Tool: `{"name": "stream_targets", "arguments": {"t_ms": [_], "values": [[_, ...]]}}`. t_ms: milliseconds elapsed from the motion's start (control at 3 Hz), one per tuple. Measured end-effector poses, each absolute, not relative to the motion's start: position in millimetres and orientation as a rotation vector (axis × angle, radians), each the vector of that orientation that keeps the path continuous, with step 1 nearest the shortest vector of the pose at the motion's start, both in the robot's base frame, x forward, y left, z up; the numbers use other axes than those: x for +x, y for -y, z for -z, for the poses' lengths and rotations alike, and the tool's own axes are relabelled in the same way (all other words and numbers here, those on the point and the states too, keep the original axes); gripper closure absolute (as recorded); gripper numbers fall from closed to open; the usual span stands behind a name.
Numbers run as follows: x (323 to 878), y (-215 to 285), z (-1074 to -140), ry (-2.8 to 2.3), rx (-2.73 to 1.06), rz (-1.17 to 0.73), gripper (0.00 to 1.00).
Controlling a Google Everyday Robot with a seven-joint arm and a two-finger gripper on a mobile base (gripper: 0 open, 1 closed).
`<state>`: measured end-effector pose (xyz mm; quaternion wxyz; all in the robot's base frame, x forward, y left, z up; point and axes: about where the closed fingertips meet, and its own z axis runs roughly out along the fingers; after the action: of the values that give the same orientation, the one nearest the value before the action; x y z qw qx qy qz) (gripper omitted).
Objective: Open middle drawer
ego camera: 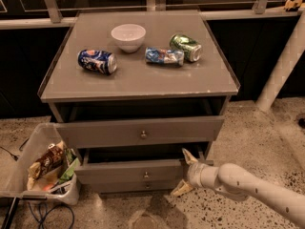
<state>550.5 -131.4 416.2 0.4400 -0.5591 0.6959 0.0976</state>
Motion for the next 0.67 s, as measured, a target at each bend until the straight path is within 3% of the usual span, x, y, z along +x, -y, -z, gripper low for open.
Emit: {"name": "stream_targets", "arguments": {"t_ms": [333, 667], "values": [[563.2, 131.6, -397.3, -1.741, -1.358, -0.280, 0.00], [564.8, 132.0, -399.0, -1.741, -1.354, -0.281, 0.14]]}}
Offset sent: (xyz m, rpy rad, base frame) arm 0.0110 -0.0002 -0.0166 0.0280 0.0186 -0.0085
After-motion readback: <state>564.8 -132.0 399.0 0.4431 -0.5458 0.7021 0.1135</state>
